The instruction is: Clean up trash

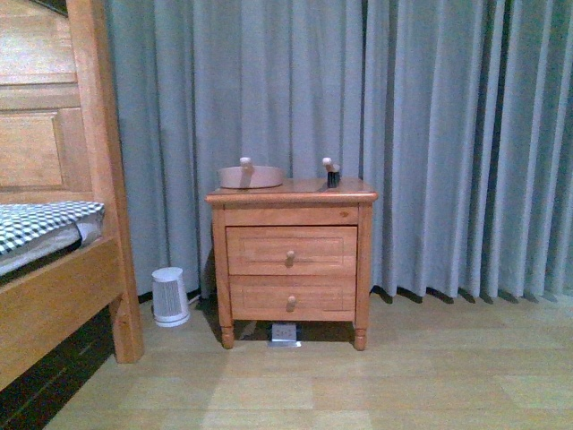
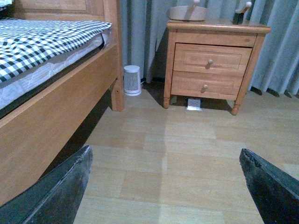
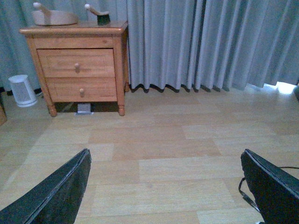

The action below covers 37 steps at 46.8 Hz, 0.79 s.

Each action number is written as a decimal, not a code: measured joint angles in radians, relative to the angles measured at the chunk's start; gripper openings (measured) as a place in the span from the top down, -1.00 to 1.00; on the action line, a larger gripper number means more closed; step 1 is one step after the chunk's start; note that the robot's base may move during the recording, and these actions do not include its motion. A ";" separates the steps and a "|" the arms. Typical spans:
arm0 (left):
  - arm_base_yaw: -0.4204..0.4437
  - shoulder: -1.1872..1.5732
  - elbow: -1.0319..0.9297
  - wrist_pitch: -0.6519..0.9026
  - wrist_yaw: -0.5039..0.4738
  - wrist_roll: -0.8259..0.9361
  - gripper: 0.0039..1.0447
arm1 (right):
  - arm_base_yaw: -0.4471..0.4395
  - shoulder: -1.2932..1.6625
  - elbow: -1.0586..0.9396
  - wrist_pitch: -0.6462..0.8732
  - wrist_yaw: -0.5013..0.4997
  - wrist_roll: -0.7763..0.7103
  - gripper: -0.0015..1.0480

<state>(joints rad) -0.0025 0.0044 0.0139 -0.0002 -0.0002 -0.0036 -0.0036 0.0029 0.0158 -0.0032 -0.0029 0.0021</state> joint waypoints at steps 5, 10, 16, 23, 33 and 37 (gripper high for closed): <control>0.000 0.000 0.000 0.000 0.000 0.000 -0.86 | 0.000 0.000 0.000 0.000 0.000 0.000 -0.85; 0.000 0.000 0.000 0.000 0.000 0.000 -0.86 | 0.000 0.000 0.000 0.000 0.000 0.000 -0.85; 0.000 0.000 0.000 0.000 0.000 0.000 -0.86 | 0.000 0.000 0.000 0.000 0.000 0.000 -0.85; 0.000 0.000 0.000 0.000 0.000 0.000 -0.86 | 0.000 0.000 0.000 0.000 0.000 0.000 -0.85; 0.000 0.000 0.000 0.000 0.000 0.000 -0.86 | 0.000 0.000 0.000 0.000 0.000 0.000 -0.85; 0.000 0.000 0.000 0.000 0.000 0.000 -0.86 | 0.000 0.000 0.000 0.000 0.000 0.000 -0.85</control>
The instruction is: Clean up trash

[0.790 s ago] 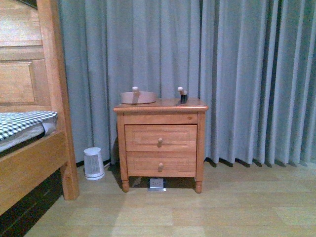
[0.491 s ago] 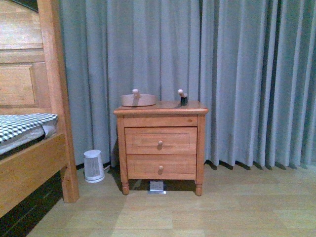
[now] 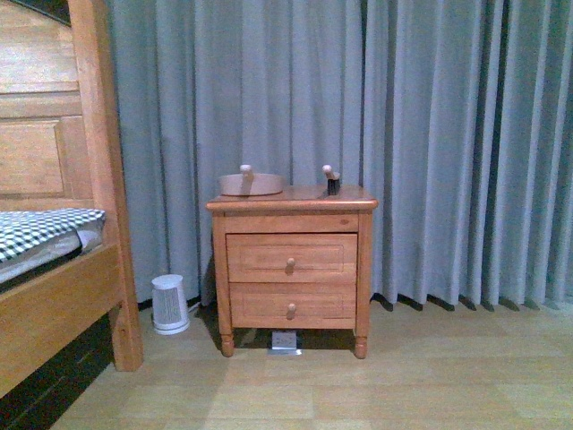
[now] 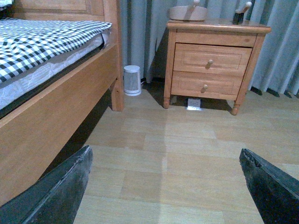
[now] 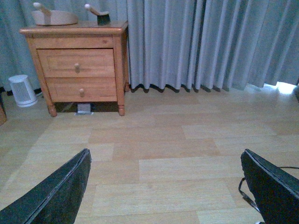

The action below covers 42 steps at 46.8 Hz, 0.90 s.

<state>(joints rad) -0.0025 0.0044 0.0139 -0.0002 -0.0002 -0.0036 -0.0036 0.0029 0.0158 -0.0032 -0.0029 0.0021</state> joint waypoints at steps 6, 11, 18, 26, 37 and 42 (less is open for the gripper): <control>0.000 0.000 0.000 0.000 0.000 0.000 -0.86 | 0.000 0.000 0.000 0.000 0.000 0.000 -0.85; 0.000 0.000 0.000 0.000 0.000 0.000 -0.86 | 0.000 0.000 0.000 0.000 0.000 0.000 -0.85; 0.000 0.000 0.000 0.000 0.000 0.000 -0.86 | 0.000 0.000 0.000 0.000 0.000 0.000 -0.85; 0.000 0.000 0.000 0.000 0.000 0.000 -0.86 | 0.000 0.000 0.000 0.000 0.000 0.000 -0.85; 0.000 0.000 0.000 0.000 0.000 0.000 -0.86 | 0.000 0.000 0.000 0.000 0.000 0.000 -0.85; 0.000 0.000 0.000 0.000 0.000 0.000 -0.86 | 0.000 0.000 0.000 0.000 0.000 0.000 -0.85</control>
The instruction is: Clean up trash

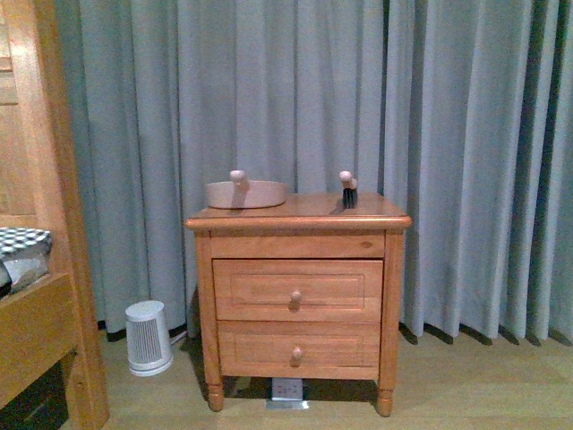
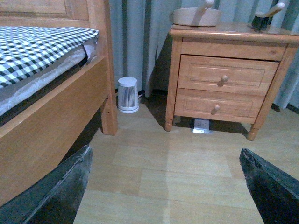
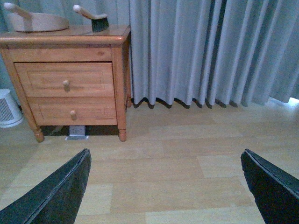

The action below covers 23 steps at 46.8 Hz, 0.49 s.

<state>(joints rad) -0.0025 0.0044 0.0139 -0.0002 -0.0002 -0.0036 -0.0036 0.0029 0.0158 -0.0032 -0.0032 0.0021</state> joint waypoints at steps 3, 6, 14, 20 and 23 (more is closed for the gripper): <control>0.000 0.000 0.000 0.000 0.000 0.000 -0.86 | 0.000 0.000 0.000 0.000 0.000 0.000 -0.85; 0.000 0.000 0.000 0.000 0.000 0.000 -0.86 | 0.000 0.000 0.000 0.000 0.000 0.000 -0.85; 0.000 0.001 0.000 0.000 0.001 0.000 -0.86 | 0.000 0.000 0.000 0.000 0.000 0.000 -0.85; 0.000 -0.001 0.000 0.000 0.000 0.000 -0.86 | 0.000 0.000 0.000 0.000 0.002 0.000 -0.85; 0.000 -0.001 0.000 0.000 0.000 0.000 -0.86 | 0.000 0.000 0.000 0.000 0.002 0.000 -0.85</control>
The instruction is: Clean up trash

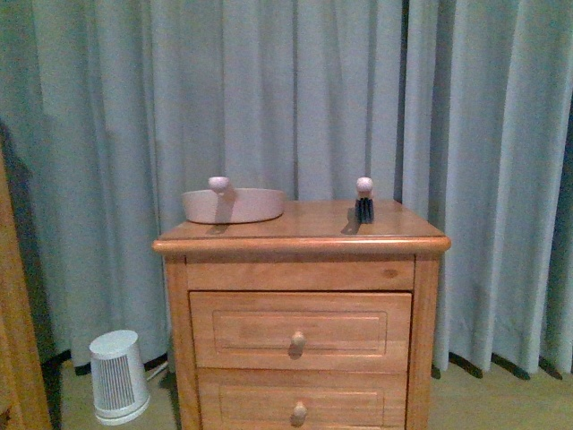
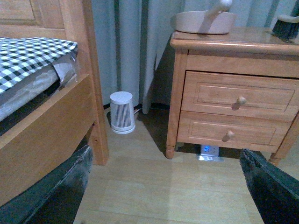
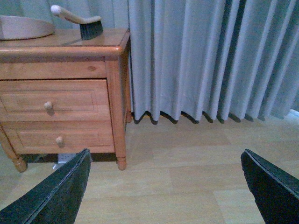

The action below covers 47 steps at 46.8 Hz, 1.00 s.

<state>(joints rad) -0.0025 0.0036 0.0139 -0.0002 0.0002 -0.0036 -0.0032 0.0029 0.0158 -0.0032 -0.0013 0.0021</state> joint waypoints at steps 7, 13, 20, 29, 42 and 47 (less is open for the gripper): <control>0.000 0.000 0.000 0.000 -0.001 0.000 -0.86 | 0.000 0.000 0.000 0.000 -0.001 0.000 -0.85; 0.000 0.000 0.000 0.000 0.000 0.000 -0.86 | 0.000 0.000 0.000 0.000 0.000 0.000 -0.85; 0.000 0.000 0.000 0.000 0.000 0.000 -0.86 | 0.000 0.000 0.000 0.000 -0.001 0.000 -0.85; 0.000 0.000 0.000 0.000 0.000 0.000 -0.86 | 0.000 0.000 0.000 0.000 -0.002 0.000 -0.85; 0.000 0.000 0.000 0.000 0.000 0.000 -0.86 | 0.000 0.000 0.000 0.000 -0.001 0.000 -0.85; 0.000 0.000 0.000 0.000 0.000 0.000 -0.86 | 0.000 0.000 0.000 0.000 -0.002 0.000 -0.85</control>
<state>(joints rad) -0.0025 0.0032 0.0139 -0.0002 -0.0002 -0.0036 -0.0032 0.0025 0.0158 -0.0032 -0.0029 0.0021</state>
